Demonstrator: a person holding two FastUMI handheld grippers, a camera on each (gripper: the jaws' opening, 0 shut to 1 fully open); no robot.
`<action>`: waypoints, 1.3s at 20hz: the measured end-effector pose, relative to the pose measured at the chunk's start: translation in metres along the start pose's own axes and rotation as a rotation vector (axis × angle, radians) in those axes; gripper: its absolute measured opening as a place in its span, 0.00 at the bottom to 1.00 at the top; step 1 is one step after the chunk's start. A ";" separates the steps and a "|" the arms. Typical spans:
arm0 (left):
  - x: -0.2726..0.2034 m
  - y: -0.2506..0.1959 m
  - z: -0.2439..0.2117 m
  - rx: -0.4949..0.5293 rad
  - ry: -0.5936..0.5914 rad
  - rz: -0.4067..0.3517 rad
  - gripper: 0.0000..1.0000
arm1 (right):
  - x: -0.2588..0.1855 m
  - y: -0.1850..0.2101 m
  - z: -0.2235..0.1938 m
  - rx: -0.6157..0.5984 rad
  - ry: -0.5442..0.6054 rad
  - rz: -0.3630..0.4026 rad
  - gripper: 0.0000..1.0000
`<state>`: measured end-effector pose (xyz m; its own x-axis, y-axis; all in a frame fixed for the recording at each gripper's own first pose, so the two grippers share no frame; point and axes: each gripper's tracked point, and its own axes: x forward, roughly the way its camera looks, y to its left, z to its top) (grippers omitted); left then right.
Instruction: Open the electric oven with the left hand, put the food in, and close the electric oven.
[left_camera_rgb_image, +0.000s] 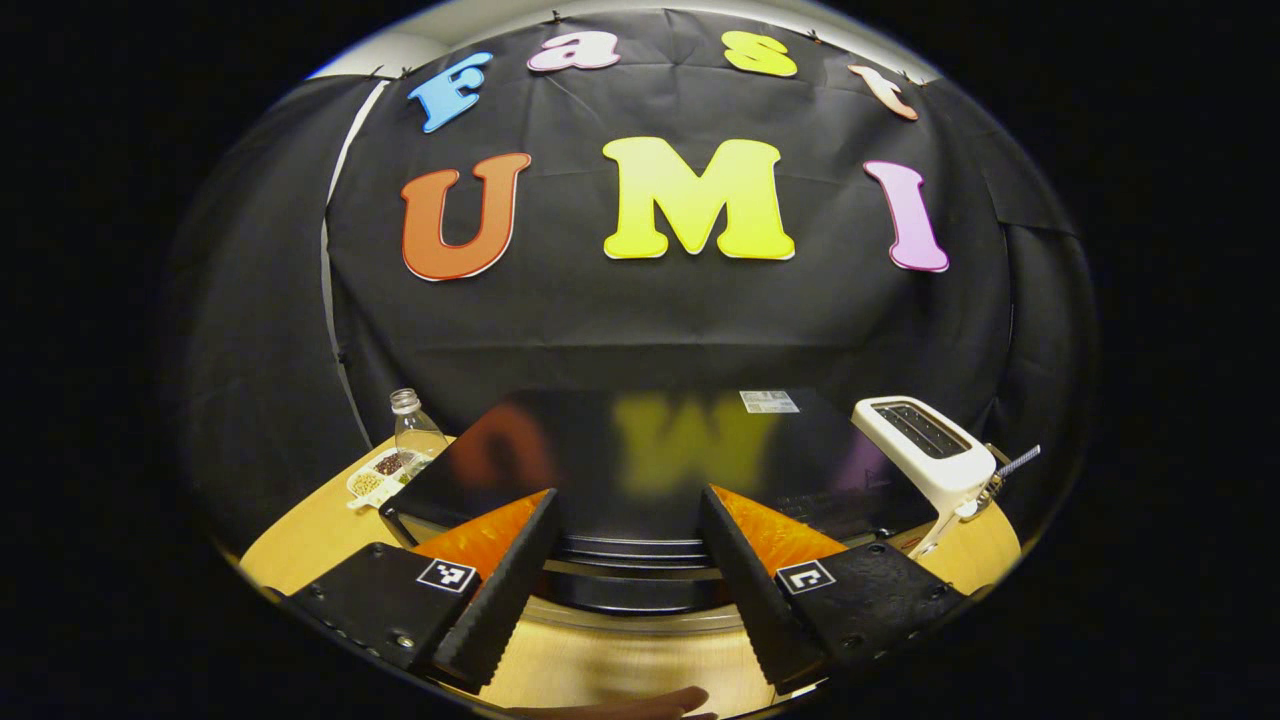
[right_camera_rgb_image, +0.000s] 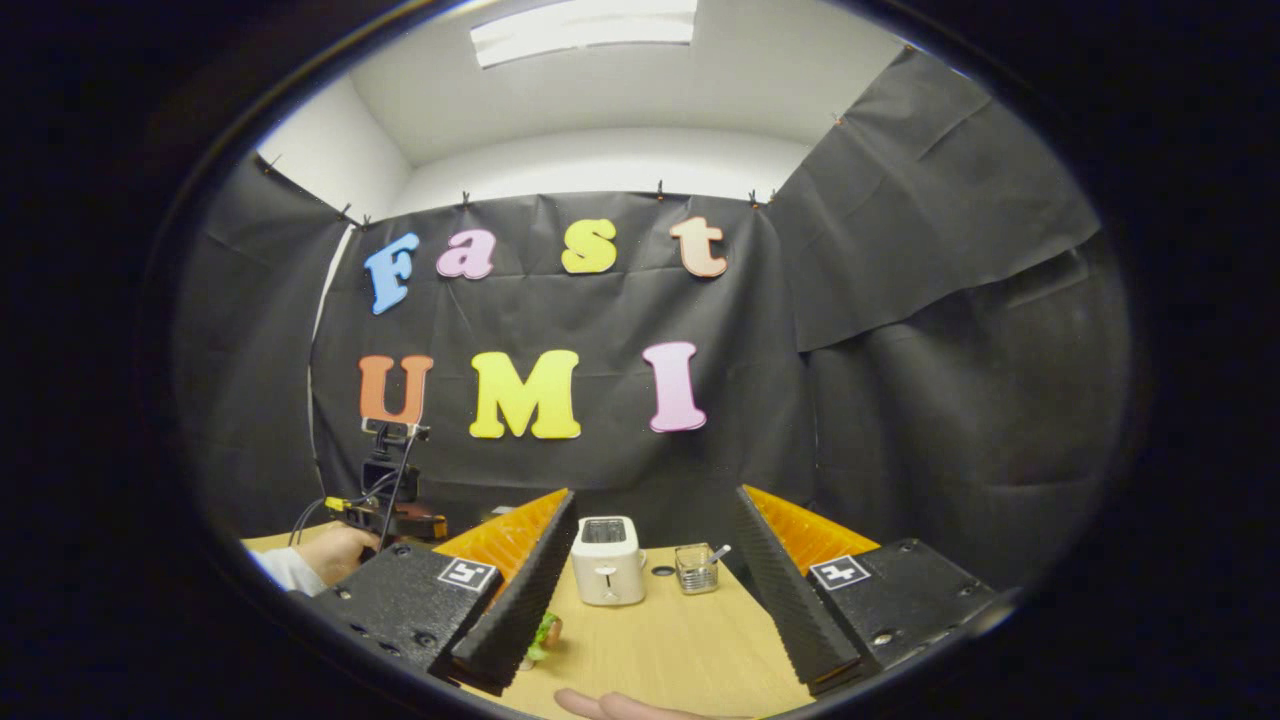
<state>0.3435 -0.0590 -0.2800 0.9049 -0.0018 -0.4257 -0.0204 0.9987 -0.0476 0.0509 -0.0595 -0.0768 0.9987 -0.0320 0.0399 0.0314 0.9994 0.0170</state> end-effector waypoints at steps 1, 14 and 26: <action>-0.002 -0.002 -0.001 0.003 0.009 -0.007 0.94 | -0.002 0.001 0.001 -0.004 -0.001 0.000 0.99; -0.047 -0.001 -0.024 -0.014 0.060 -0.058 0.95 | -0.037 0.019 0.021 -0.016 0.029 0.045 0.99; -0.110 0.000 -0.086 0.016 0.083 -0.104 0.95 | -0.057 0.033 0.022 -0.047 0.036 0.064 0.99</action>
<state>0.2074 -0.0628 -0.3106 0.8633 -0.1093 -0.4927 0.0792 0.9935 -0.0816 -0.0055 -0.0250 -0.0568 0.9995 0.0319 0.0035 -0.0317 0.9990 -0.0317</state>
